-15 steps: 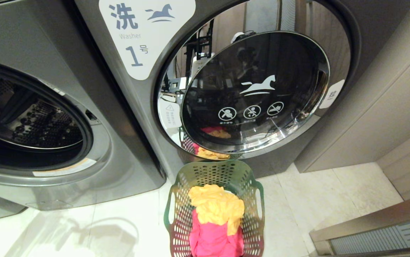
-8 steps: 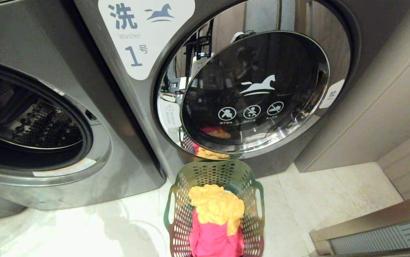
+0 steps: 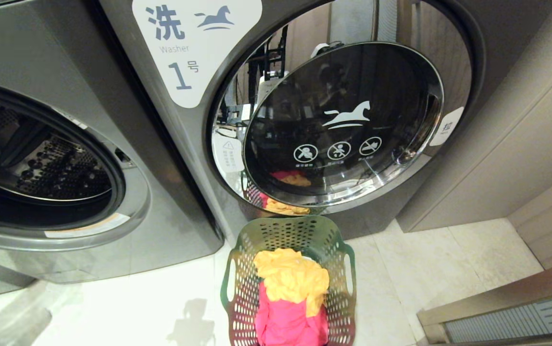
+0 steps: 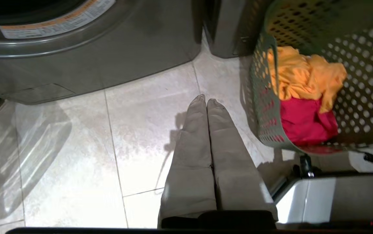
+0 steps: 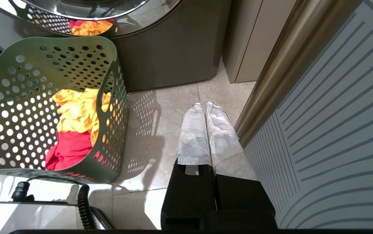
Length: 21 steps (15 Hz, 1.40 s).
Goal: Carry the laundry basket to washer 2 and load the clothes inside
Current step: Open the lid of the washing machine
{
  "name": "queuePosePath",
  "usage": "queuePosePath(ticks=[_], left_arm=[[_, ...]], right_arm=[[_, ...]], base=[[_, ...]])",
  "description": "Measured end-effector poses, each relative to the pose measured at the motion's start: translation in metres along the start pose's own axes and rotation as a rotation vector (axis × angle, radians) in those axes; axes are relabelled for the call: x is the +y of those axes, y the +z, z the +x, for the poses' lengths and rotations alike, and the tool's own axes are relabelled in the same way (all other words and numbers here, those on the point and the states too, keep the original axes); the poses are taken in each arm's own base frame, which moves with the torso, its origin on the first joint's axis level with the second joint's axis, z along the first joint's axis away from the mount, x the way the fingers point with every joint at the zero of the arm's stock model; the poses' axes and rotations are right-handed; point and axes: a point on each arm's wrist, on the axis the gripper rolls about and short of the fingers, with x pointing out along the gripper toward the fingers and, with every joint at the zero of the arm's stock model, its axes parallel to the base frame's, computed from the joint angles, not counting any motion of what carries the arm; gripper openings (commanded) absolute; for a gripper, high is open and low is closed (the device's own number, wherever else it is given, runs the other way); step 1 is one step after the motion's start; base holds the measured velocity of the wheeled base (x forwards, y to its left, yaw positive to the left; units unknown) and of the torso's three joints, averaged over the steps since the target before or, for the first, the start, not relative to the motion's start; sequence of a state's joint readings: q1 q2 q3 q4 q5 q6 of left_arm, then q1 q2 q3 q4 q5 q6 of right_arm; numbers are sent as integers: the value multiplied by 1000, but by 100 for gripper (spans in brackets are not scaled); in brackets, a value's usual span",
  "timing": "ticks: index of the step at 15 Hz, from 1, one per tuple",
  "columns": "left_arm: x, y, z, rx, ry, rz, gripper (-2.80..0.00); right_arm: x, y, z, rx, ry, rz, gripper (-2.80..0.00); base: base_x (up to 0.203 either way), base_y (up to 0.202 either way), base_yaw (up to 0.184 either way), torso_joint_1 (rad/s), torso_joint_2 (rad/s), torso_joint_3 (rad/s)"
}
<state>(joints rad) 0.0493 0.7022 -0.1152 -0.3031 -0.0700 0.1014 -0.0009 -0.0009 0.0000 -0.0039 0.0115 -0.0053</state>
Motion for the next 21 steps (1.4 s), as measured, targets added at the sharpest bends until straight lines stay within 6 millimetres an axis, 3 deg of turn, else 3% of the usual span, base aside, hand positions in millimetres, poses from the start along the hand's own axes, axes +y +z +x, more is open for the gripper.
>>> queuePosePath(ticks=[4,8,18,21], left_arm=[[-8,-44,-47,-113,-33,45,-280],[-9,-71,-58,-227,9,28,-280],[-10,-76,-61,-278,8,19,-280],[-10,-76,-61,-278,9,28,-280]], right_arm=[[0,0,0,-1,0,1,-280],[0,0,0,0,0,1,-280],[0,0,0,0,1,-5,-280],[0,0,0,3,9,-101,-280]], base=[[0,0,0,0,0,0],[0,0,0,0,0,0],[0,0,0,0,0,0],[0,0,0,0,0,0]])
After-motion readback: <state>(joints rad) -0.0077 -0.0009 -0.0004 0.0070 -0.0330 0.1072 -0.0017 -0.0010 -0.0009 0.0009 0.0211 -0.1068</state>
